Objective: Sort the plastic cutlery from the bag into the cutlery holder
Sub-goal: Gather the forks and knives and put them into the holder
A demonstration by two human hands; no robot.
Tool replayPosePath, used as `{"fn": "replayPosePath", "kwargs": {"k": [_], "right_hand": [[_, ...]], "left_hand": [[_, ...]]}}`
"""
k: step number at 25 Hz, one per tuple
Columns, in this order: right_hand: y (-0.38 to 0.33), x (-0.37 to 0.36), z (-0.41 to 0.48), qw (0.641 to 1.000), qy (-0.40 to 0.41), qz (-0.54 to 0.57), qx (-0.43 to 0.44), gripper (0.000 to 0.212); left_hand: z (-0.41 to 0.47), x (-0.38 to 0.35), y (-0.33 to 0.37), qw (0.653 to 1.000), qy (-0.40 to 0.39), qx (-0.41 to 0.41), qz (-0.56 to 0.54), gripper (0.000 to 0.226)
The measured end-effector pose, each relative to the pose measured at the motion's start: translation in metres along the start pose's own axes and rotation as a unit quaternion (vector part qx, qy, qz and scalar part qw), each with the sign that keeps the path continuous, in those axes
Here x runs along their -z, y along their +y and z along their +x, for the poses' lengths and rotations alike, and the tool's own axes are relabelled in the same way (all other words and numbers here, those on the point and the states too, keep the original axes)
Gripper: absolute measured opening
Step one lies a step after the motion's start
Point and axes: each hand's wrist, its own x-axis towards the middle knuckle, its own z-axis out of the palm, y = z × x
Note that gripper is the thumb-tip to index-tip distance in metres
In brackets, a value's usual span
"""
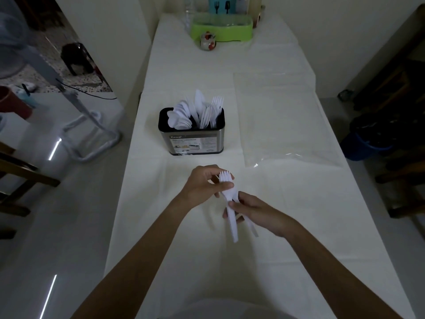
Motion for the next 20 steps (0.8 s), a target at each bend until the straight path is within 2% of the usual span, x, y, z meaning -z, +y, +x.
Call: {"fn": "replayPosePath", "kwargs": {"k": [4, 7, 10, 11, 13, 15, 20], "right_hand": [[-0.016, -0.002, 0.007, 0.993, -0.054, 0.101, 0.003, 0.018], [-0.017, -0.011, 0.017, 0.984, -0.041, 0.172, 0.016, 0.028], [-0.017, -0.012, 0.021, 0.978, -0.064, 0.196, 0.016, 0.028], [-0.018, -0.01, 0.021, 0.986, -0.064, 0.151, 0.016, 0.028], [-0.024, -0.002, 0.024, 0.997, -0.047, -0.055, 0.014, 0.027], [-0.034, 0.008, 0.027, 0.98, -0.039, -0.194, 0.011, 0.024], [-0.052, 0.024, 0.037, 0.987, -0.044, -0.156, 0.013, 0.02]], "left_hand": [[0.007, 0.005, 0.011, 0.999, 0.016, 0.004, -0.032, 0.014], [0.009, 0.009, 0.017, 0.999, 0.034, 0.01, -0.032, 0.019], [0.012, 0.014, 0.019, 0.999, 0.036, -0.003, -0.019, 0.021], [0.014, 0.016, 0.018, 0.999, 0.032, -0.012, -0.008, 0.021], [0.016, 0.02, 0.019, 0.999, 0.014, -0.036, 0.026, 0.021], [0.019, 0.024, 0.022, 0.998, 0.003, -0.054, 0.042, 0.022], [0.025, 0.032, 0.035, 0.997, 0.044, -0.046, 0.036, 0.032]]}}
